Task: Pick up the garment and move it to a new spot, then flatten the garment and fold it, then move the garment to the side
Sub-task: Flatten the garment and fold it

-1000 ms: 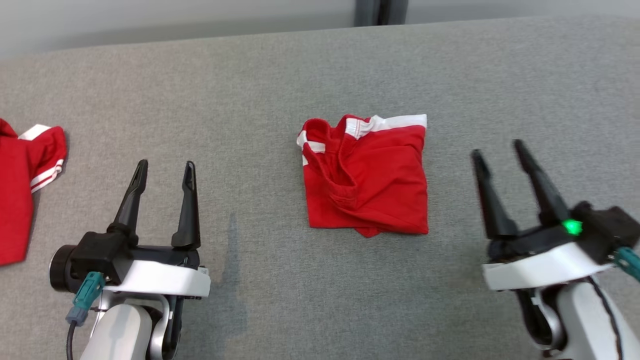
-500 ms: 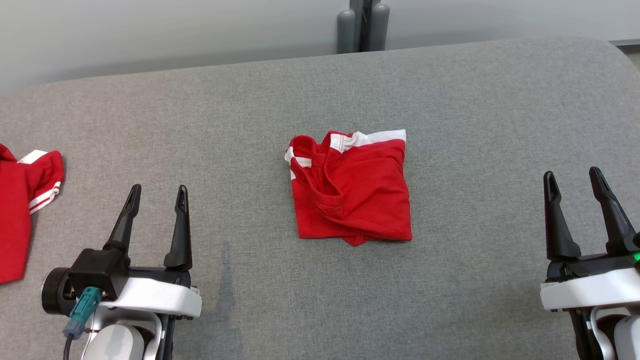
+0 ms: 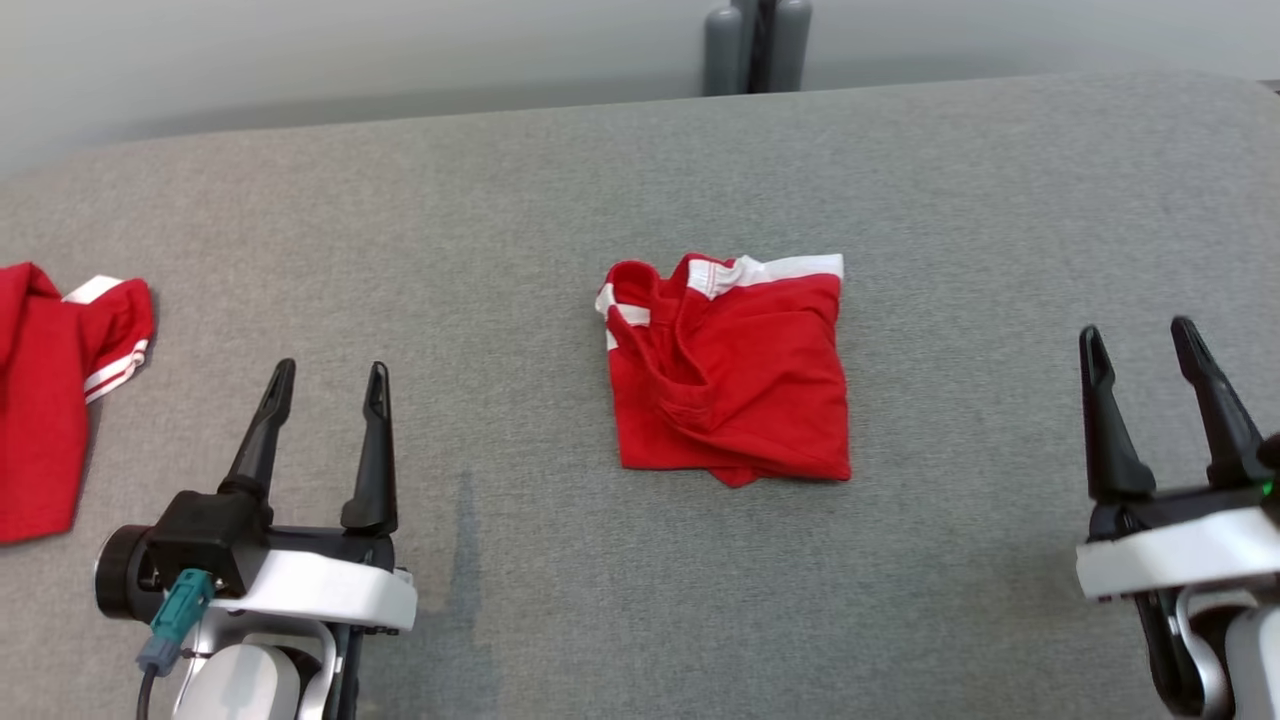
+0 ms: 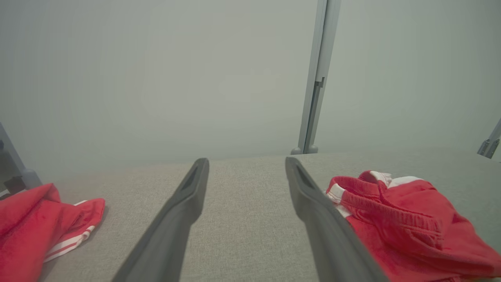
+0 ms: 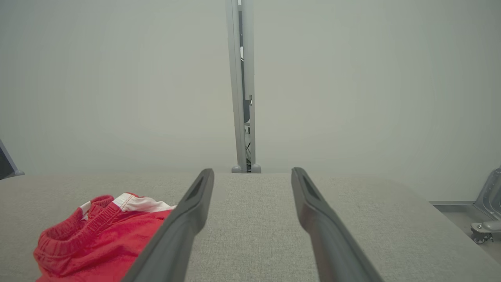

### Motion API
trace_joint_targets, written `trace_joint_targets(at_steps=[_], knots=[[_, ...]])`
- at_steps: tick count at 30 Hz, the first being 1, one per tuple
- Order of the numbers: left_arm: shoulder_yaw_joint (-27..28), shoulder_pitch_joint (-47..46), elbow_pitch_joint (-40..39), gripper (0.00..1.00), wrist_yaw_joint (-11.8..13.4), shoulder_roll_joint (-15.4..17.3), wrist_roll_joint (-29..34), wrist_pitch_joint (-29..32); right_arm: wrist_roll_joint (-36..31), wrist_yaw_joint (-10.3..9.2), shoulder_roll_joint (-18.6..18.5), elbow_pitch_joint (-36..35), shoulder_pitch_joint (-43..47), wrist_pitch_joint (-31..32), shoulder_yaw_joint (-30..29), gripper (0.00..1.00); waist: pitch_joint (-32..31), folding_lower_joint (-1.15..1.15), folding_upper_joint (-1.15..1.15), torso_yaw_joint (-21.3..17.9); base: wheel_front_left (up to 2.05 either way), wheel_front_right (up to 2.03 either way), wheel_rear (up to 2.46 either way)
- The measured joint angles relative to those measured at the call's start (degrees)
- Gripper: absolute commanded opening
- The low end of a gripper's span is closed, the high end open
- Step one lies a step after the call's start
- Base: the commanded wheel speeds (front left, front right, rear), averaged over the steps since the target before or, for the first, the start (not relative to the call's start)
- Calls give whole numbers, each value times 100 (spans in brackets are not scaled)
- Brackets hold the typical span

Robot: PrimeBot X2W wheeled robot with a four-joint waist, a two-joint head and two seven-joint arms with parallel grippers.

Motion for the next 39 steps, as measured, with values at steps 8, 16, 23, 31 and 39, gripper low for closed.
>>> trace_joint_targets(at_steps=[8, 16, 23, 31, 39], knots=[[-149, -233, 26, 100, -60, -164, -24, -92, 101, 0, -162, 977, -980, 64, 613, 0, 273, 0, 0, 439, 0, 0, 0], [-303, -482, 216, 100, -193, -341, -45, -205, 208, 0, 125, 2443, -2028, -182, 1369, 0, 634, 0, 0, 905, 0, 0, 0], [-348, -634, 341, 100, -274, -428, -48, -263, 196, 0, 291, 3522, -2651, -375, 1535, 0, 867, 0, 0, 1172, 0, 0, 0], [-367, -731, 449, 100, -343, -533, -47, -309, 347, 0, 368, 4424, -3195, -543, 2065, 0, 996, 0, 0, 1317, 0, 0, 0], [-355, -781, 515, 100, -408, -595, -35, -313, 742, 0, 368, 4622, -3392, -628, 3029, 0, 1016, 0, 0, 1302, 0, 0, 0]])
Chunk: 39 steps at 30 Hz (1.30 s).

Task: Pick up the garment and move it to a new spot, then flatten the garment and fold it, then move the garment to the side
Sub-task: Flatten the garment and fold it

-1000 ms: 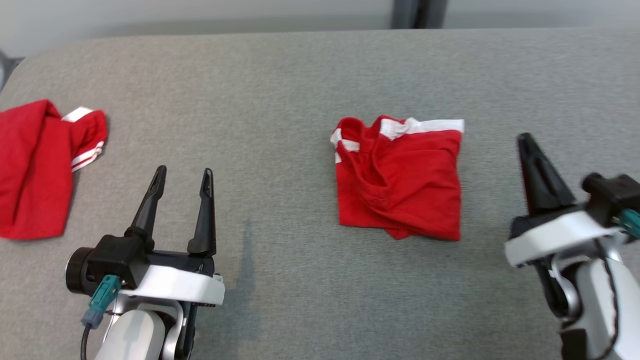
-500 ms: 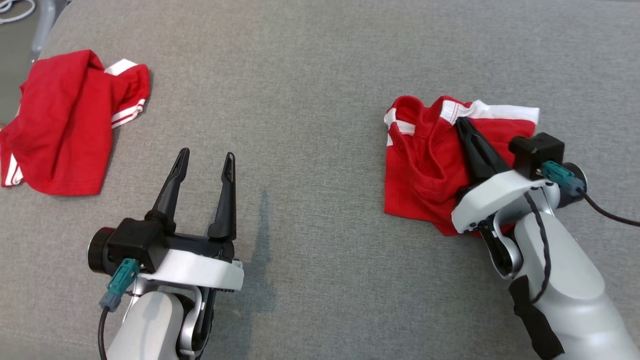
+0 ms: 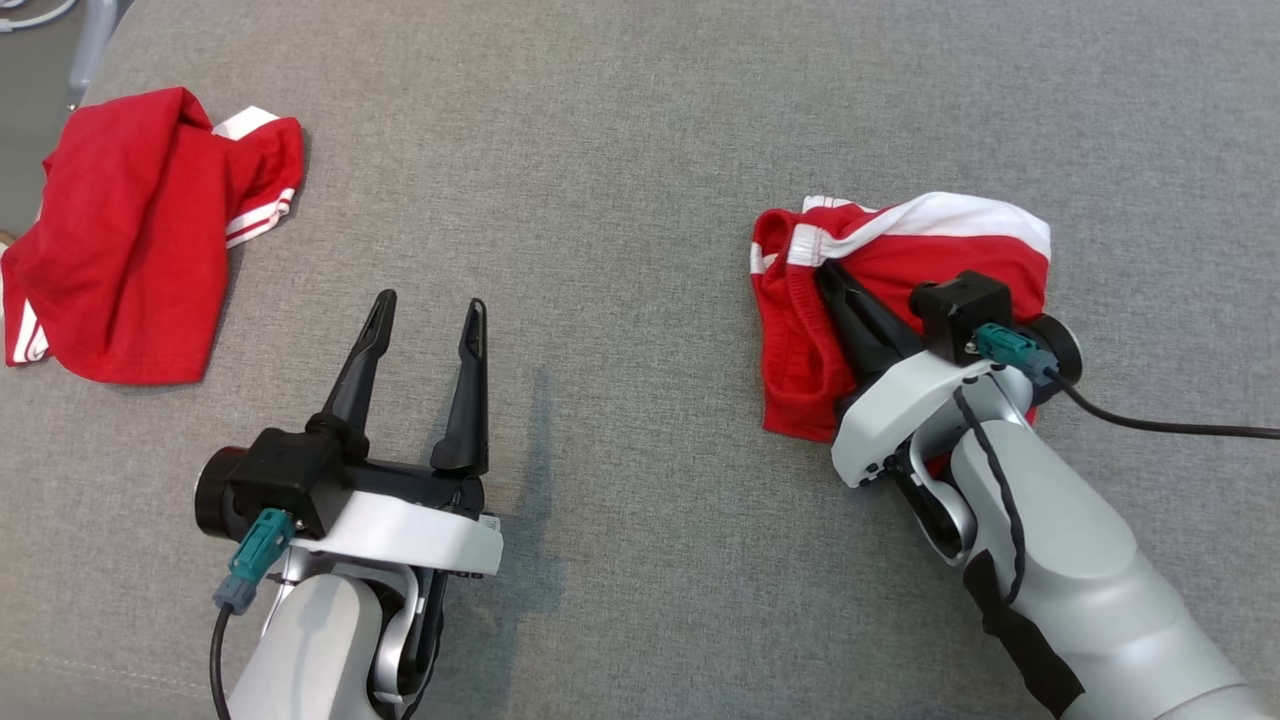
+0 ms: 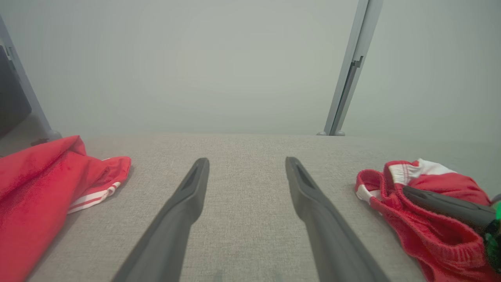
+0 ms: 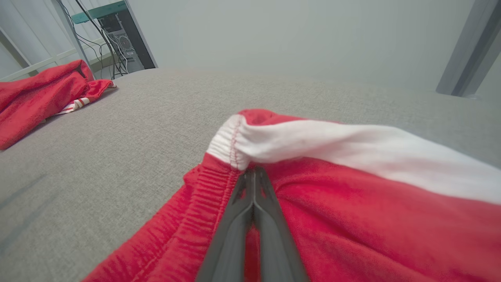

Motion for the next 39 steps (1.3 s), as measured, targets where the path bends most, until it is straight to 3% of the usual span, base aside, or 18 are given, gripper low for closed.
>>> trace_joint_targets(at_steps=[5, 10, 17, 23, 24, 25, 26, 27, 33, 39], knots=[[21, -1, 1, 100, -41, -47, 25, -7, 180, 0, 8, 5, -7, -24, 213, 0, -2, 0, 0, -49, 0, 0, 0], [70, 1, 16, 100, -107, -74, 55, -7, 269, 0, 31, -35, 69, -48, 8, 0, -80, 0, 0, -121, 0, 0, 0], [187, 128, 58, 100, -126, -22, 105, -8, 188, 0, 15, -1021, 765, -64, -688, 0, -315, 0, 0, -325, 0, 0, 0], [318, 240, 53, 100, -76, 69, 112, -8, -133, 0, -212, -2257, 1594, -64, -1563, 0, -545, 0, 0, -597, 0, 0, 0], [339, 252, 48, 100, -70, 94, 112, -8, -187, 0, -234, -2429, 1736, -64, -1717, 10, -585, 0, 0, -644, 0, 0, 0], [365, 269, 41, 100, -57, 120, 110, -8, -261, 1, -252, -2588, 1876, -63, -1867, 35, -623, 0, 0, -692, 0, 0, 0], [385, 302, 33, 100, -43, 145, 107, -7, -319, 0, -270, -2758, 2013, -63, -2026, 83, -665, 0, 0, -741, 0, 0, 0], [409, 343, 22, 100, -27, 170, 97, -7, -369, 0, -290, -2919, 2126, -62, -2170, 100, -707, 0, 0, -787, 0, 0, 0], [512, 536, -75, 100, 32, 282, 55, 12, -620, 0, -319, -3749, 2699, 221, -2726, 100, -968, 0, 0, -1049, 0, 0, 0], [556, 838, -172, 100, 75, 408, 26, 73, -720, 0, -326, -4319, 3268, 560, -2889, 100, -1269, 0, 0, -1235, 0, 0, 0]])
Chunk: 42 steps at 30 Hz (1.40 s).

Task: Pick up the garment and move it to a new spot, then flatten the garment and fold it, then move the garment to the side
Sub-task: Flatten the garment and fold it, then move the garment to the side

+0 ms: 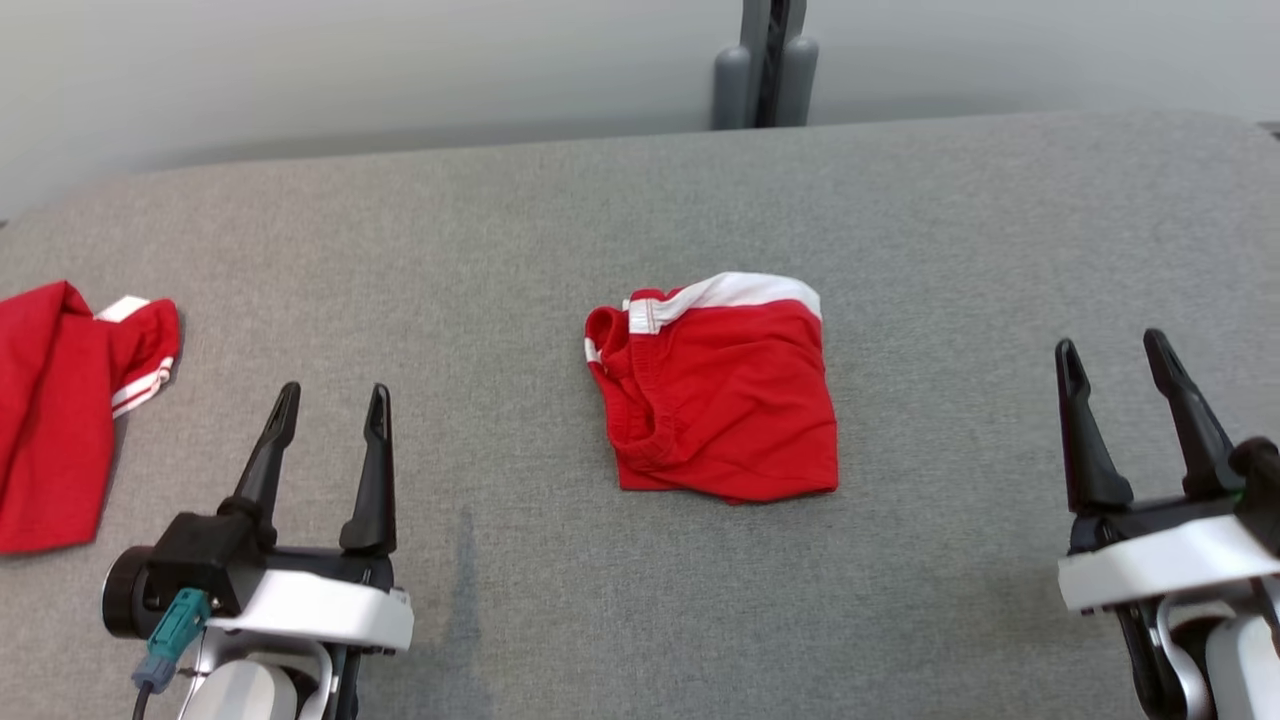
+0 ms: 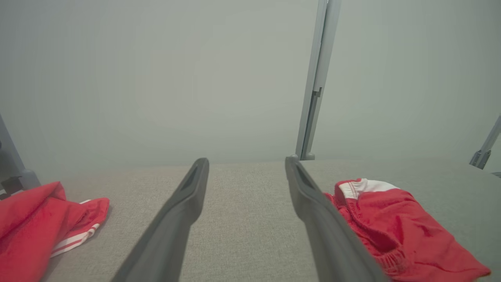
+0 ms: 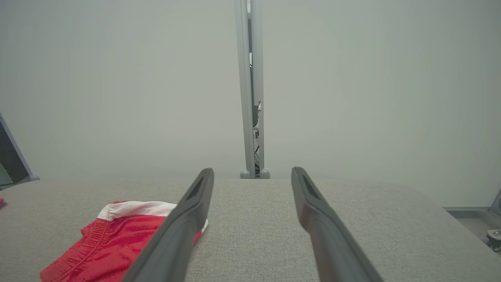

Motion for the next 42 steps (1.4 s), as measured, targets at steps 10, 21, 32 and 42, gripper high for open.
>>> trace_joint_targets(at_steps=[10, 21, 32, 42], knots=[[-20, 550, -170, 100, 85, 154, -42, 232, -38, 0, 23, -653, 948, 483, -196, 100, -557, 0, 0, -108, 0, 0, 0], [33, 1006, -408, 100, 192, 361, -91, 427, -63, 0, 156, -1061, 1515, 789, -247, 100, -975, 0, 0, 5, 0, 0, 0], [37, 1022, -521, 100, 267, 408, -93, 493, -76, 0, 198, -1120, 1568, 840, -248, 100, -974, 0, 0, 36, 0, 0, 0], [14, 1022, -600, 100, 347, 423, -96, 552, -76, 0, 226, -1100, 1567, 838, -257, 100, -993, 0, 0, 67, 0, 0, 0]])
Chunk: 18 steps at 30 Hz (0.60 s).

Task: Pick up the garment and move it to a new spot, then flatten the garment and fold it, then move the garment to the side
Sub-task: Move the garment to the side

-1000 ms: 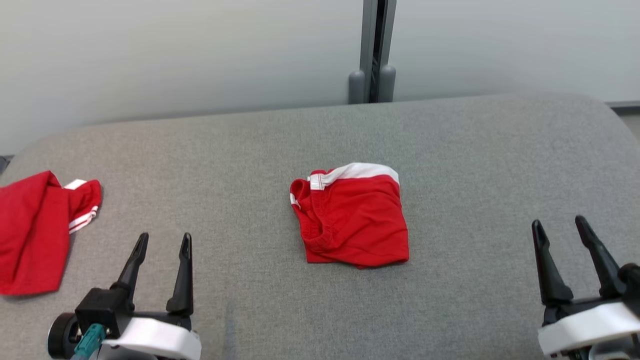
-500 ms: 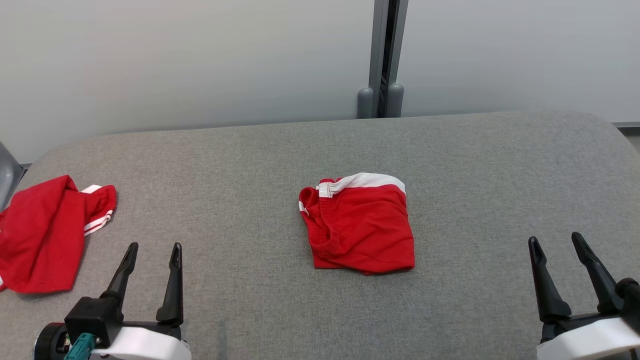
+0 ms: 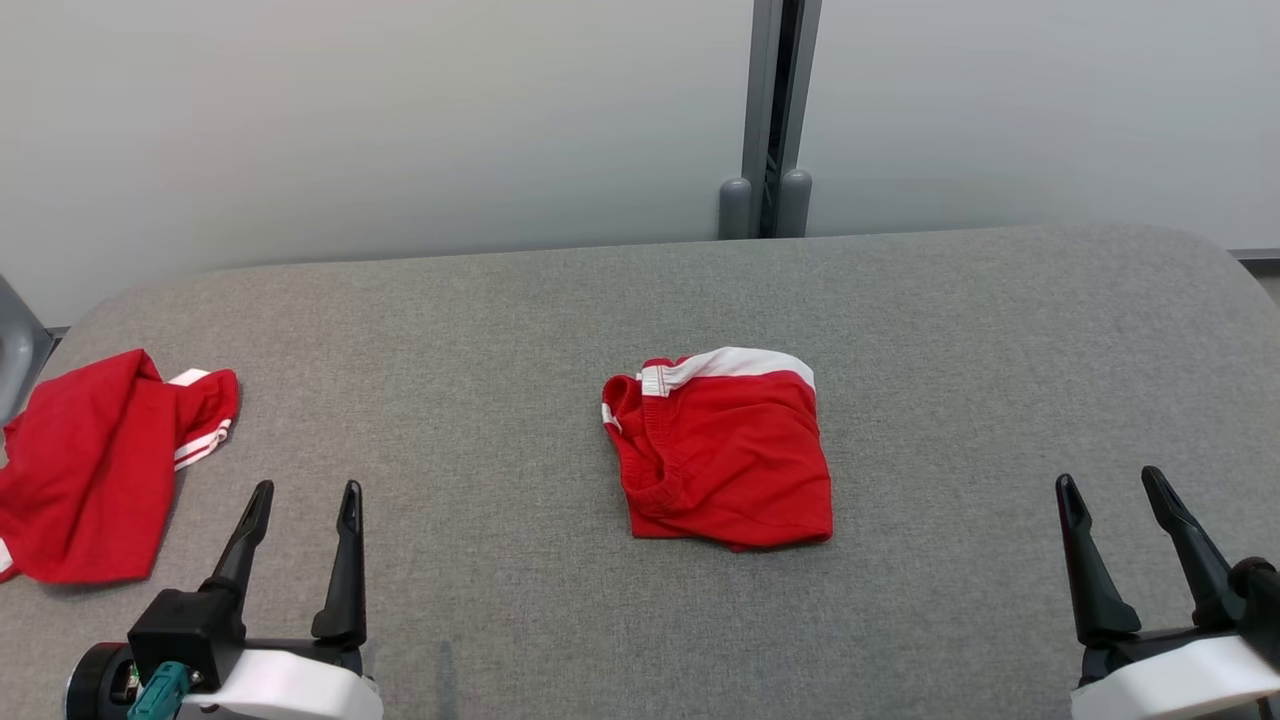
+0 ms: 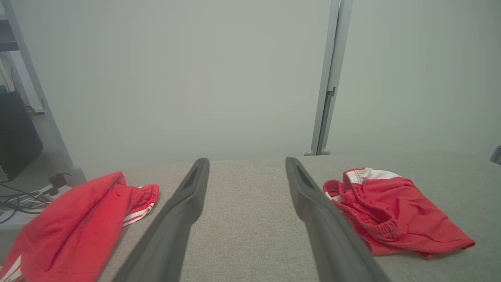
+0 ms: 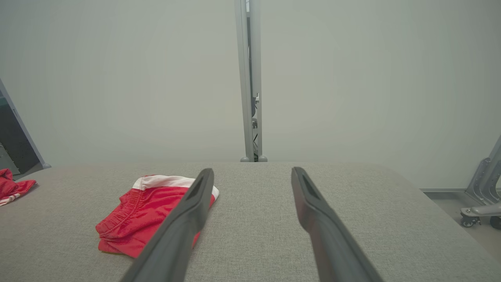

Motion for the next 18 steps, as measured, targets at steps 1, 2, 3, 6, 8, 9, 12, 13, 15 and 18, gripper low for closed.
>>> trace_joint_targets(at_steps=[1, 2, 3, 6, 8, 9, 12, 13, 15, 18], knots=[[-3, 0, -5, 100, 3, 0, -2, 1, 0, 0, 3, 3, 1, 0, -3, 100, -2, 0, 0, 7, 0, 0, 0], [-8, 0, -12, 100, 5, -1, -11, 15, 0, 0, 7, 7, 1, -1, -4, 100, -4, 0, 0, 13, 0, 0, 0], [-9, 0, -19, 100, 11, -8, -31, 26, 0, 0, 12, 9, 1, 0, -4, 100, -5, 0, 0, 20, 0, 0, 0], [-11, 0, -54, 100, 31, -15, -48, 27, 1, 0, 16, 22, 1, 11, -1, 100, 10, 0, 0, 47, 0, 0, 0], [-23, -2, -85, 100, 31, -15, -48, 27, 8, 0, 16, 46, 1, 55, -12, 100, 25, 0, 0, 78, 0, 0, 0], [-37, -6, -101, 100, 31, -20, -49, 27, 21, 0, 12, 83, 0, 58, -30, 100, 35, 0, 0, 103, 0, 0, 0], [-85, -81, -159, 100, 24, -32, -49, 25, 85, 0, -102, 269, -101, 59, -77, 100, 90, 0, 0, 204, 0, 0, 0], [-99, -138, -180, 100, 3, -37, -48, 23, 114, 0, -157, 367, -183, 59, -87, 100, 122, 0, 0, 245, 0, 0, 0], [-132, -255, -211, 100, -3, -54, -47, -12, 197, 0, -237, 617, -411, 58, -42, 100, 211, 0, 0, 333, 0, 0, 0], [-178, -469, -222, 100, -51, -97, -47, -83, 313, 0, -363, 1120, -790, 43, 92, 100, 399, 0, 0, 480, 0, 0, 0]])
